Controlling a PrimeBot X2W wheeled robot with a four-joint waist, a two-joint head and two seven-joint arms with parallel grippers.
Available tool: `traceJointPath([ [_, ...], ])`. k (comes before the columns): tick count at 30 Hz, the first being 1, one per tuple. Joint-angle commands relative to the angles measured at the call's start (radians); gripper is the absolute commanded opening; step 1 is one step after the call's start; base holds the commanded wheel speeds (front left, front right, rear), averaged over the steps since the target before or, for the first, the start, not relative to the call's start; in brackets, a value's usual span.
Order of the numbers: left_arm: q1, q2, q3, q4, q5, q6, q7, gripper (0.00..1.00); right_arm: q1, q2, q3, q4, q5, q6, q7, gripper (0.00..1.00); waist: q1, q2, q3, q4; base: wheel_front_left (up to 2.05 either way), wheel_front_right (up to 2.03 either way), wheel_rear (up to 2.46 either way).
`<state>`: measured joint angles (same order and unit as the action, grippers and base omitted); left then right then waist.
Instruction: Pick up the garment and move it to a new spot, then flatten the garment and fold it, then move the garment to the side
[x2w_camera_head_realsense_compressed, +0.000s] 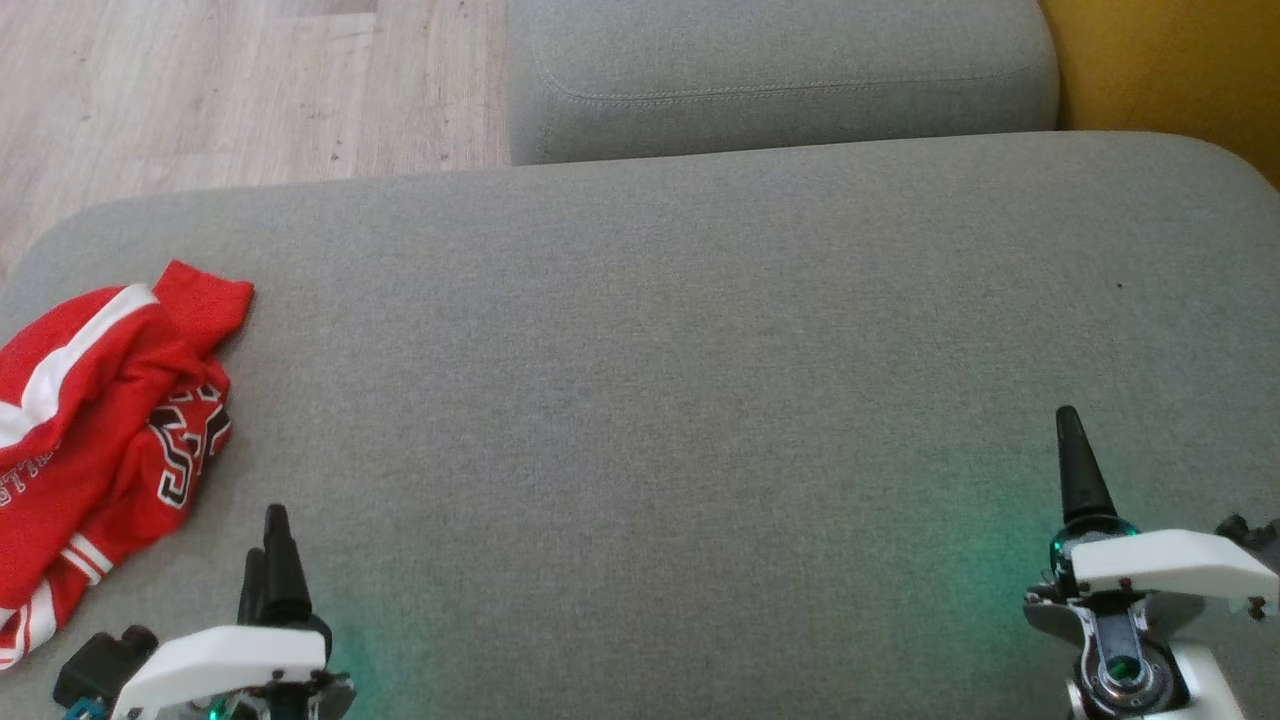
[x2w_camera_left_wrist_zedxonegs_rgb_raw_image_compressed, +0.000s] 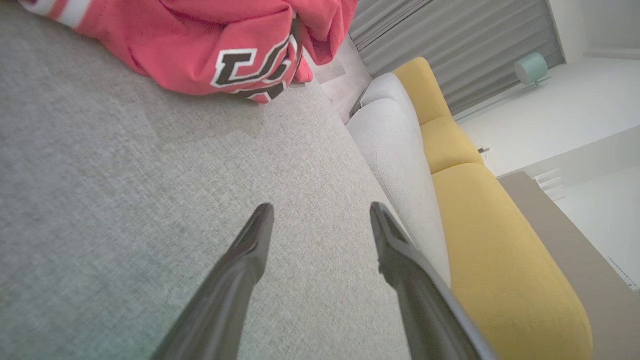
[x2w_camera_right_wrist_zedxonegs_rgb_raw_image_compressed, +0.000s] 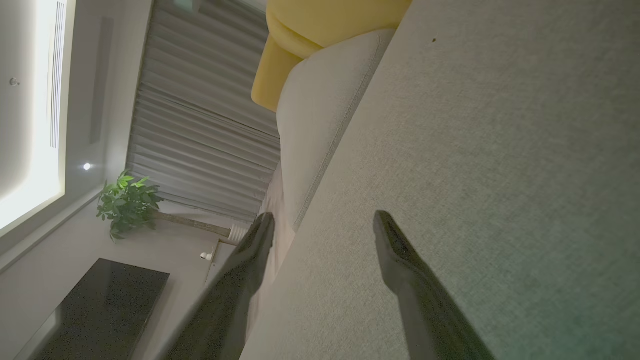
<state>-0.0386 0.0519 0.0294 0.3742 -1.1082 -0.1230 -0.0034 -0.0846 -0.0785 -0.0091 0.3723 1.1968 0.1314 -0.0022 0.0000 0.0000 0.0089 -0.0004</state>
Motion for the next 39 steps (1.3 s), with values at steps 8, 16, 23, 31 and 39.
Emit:
traceJointPath([
  [8, -0.042, 0.023, -0.006, -0.023, 0.129, 0.007, -0.033, 1.00, -0.061, -0.027, 0.036, -0.020, -0.117, 0.000, -0.035, 1.00, 0.0000, 0.0000, -0.001, -0.002, 0.00, 0.00, 0.00],
  [16, -0.039, 0.025, -0.015, -0.020, 0.230, 0.012, -0.056, 1.00, -0.062, -0.033, 0.059, -0.017, -0.206, 0.000, -0.059, 1.00, 0.0000, 0.0000, -0.002, -0.005, 0.00, 0.00, 0.00],
  [23, -0.040, 0.027, -0.024, -0.018, 0.319, 0.016, -0.077, 1.00, -0.066, -0.038, 0.079, -0.015, -0.289, 0.000, -0.079, 1.00, 0.0000, 0.0000, -0.001, -0.008, 0.00, 0.00, 0.00],
  [31, -0.044, 0.032, -0.033, -0.004, 0.419, 0.017, -0.101, 1.00, -0.075, -0.043, 0.104, 0.003, -0.389, 0.000, -0.103, 1.00, 0.0000, 0.0000, 0.001, -0.010, 0.00, 0.00, 0.00],
  [39, -0.046, 0.034, -0.041, 0.012, 0.518, 0.019, -0.125, 1.00, -0.085, -0.047, 0.121, 0.025, -0.492, 0.000, -0.127, 1.00, 0.0000, 0.0000, 0.004, -0.008, 0.00, 0.00, 0.00],
])
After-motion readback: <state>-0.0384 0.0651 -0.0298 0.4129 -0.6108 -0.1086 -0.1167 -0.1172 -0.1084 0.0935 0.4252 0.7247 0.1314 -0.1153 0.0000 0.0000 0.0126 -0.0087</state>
